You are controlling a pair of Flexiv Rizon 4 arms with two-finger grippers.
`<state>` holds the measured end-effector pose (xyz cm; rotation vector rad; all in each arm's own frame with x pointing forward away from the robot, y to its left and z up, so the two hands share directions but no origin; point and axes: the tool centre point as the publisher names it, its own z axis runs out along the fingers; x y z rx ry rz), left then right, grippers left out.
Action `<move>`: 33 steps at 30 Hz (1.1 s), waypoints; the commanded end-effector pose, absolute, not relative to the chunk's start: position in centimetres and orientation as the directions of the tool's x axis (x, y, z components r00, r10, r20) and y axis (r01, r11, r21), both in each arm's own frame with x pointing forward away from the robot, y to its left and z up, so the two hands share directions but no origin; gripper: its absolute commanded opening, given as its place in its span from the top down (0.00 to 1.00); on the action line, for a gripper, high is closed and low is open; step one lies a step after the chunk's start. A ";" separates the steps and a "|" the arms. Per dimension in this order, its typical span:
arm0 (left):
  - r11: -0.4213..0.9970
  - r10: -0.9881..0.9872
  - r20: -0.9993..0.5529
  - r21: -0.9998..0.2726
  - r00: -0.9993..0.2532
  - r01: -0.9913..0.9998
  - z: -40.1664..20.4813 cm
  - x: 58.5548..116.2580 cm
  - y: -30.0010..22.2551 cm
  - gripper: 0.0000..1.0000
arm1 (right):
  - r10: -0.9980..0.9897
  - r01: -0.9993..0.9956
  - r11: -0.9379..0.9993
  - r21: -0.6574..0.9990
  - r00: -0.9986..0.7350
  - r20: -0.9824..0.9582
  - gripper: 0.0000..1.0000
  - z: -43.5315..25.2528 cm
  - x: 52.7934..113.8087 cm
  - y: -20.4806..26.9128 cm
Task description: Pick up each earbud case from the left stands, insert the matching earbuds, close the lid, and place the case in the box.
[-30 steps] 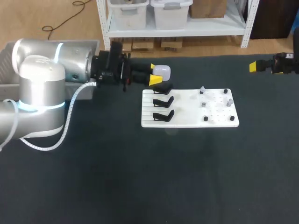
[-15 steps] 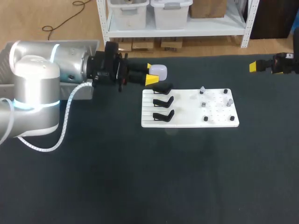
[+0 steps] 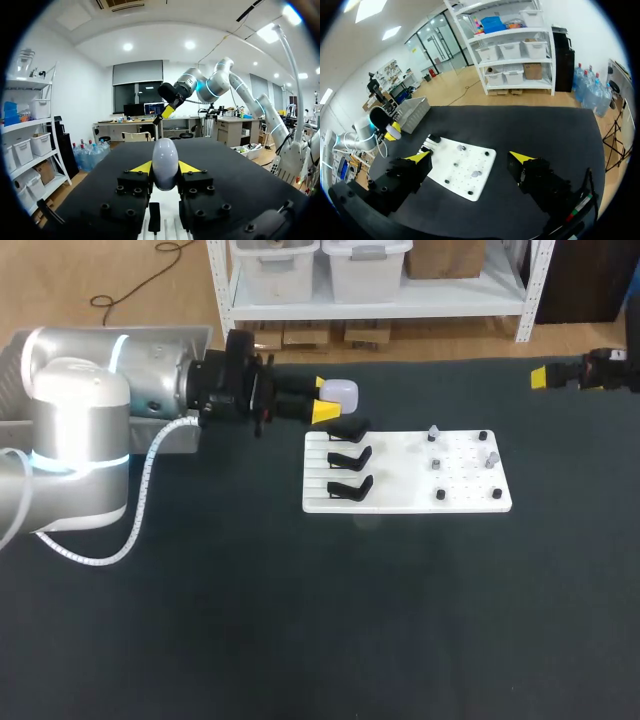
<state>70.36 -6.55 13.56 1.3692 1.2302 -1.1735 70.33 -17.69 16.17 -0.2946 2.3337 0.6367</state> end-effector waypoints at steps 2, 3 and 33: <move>-0.073 0.098 -0.994 0.049 0.056 0.996 13.4 69.9 -7.4 1.00 | -0.076 -0.423 0.837 0.349 -0.719 -0.691 0.00 18.1 68.6 -16.0; -0.074 0.097 -0.994 0.050 0.057 0.996 13.4 70.0 -7.5 1.00 | -0.085 -0.432 0.833 0.346 -0.717 -0.692 0.00 18.4 68.3 -15.6; -0.099 0.085 -0.996 0.021 0.030 0.995 12.4 70.2 -7.7 1.00 | -0.332 -0.623 0.733 0.274 -0.679 -0.655 0.00 19.3 62.8 -1.7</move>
